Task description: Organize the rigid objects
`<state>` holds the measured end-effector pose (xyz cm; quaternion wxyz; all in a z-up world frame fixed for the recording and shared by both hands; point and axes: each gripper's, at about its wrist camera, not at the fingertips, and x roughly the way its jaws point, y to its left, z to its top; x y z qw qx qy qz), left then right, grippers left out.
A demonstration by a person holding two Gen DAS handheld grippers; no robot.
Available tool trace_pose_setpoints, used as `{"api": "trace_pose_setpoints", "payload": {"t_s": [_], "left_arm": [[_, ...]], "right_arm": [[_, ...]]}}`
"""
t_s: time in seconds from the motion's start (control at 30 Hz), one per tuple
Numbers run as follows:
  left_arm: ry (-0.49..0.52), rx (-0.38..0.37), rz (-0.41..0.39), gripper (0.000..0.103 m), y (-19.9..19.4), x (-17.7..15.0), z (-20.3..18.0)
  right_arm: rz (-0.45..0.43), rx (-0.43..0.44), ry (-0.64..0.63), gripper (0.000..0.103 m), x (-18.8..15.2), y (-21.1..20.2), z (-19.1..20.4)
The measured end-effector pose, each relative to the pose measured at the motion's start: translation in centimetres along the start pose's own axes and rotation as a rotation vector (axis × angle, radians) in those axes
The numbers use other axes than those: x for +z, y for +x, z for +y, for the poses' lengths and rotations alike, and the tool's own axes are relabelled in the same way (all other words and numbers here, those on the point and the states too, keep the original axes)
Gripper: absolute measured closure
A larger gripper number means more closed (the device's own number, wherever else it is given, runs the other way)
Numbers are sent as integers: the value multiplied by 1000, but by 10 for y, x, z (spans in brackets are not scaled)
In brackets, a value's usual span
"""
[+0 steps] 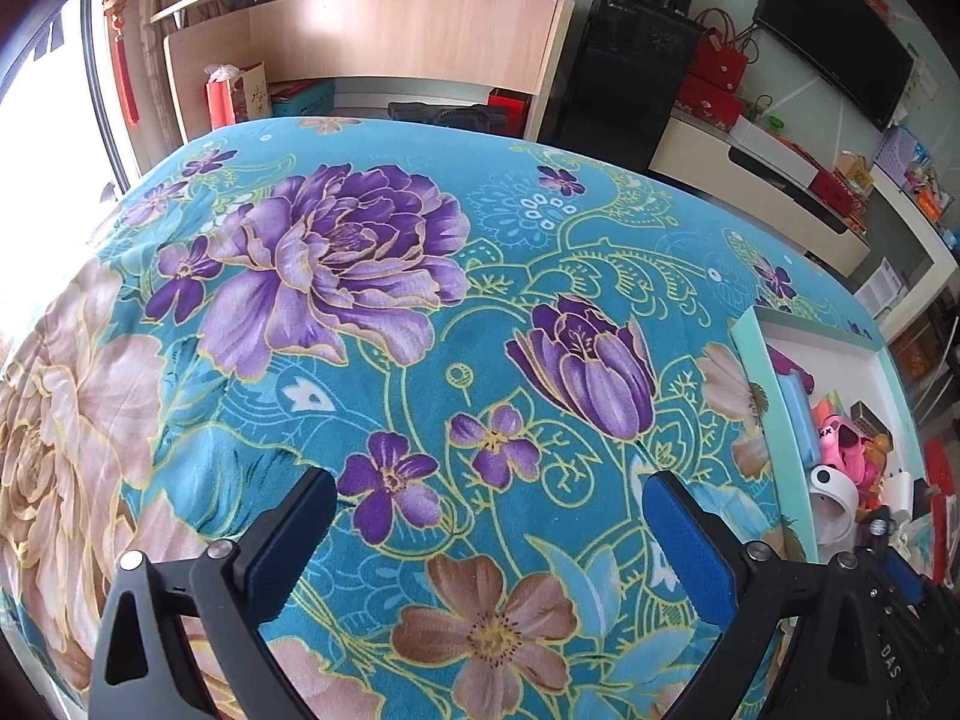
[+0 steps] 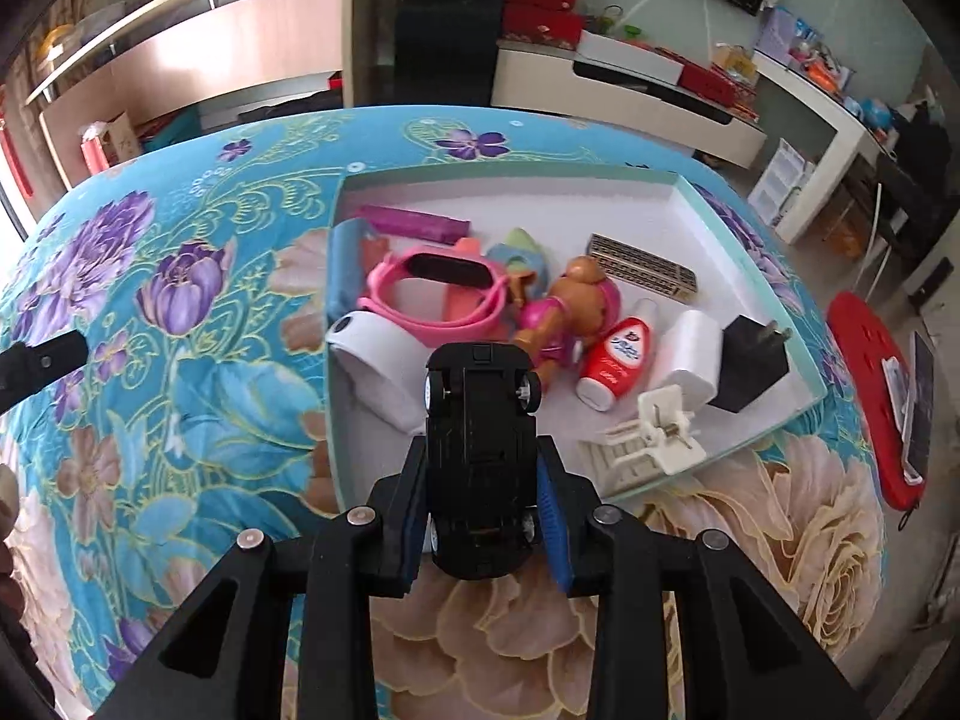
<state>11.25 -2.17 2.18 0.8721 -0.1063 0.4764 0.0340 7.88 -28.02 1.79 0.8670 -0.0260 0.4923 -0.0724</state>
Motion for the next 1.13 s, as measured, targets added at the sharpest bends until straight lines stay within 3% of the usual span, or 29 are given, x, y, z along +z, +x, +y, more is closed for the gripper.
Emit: {"api": "trace_pose_setpoints", "payload": {"t_s": [0.1,0.33,0.4,0.73,1.13], "left_arm": [[20,-10,-4,0,-4,-3,-6],[63,-20,1,0,-12,-20,-14],[69,-19,1,0,-15,-25,-13],[149,28,25,0,-21,-59,-12],[206,57,-24,0,-29,-69,-22]], "right_arm": [[-21,17,3,56,-1,-7,-4],[-36,38,-47,50,-14,-27,9],[-36,49,-57,38,-19,-30,12],[-16,89,-57,38,-31,-31,18],[-10,106,-40,38,-33,-29,13]]}}
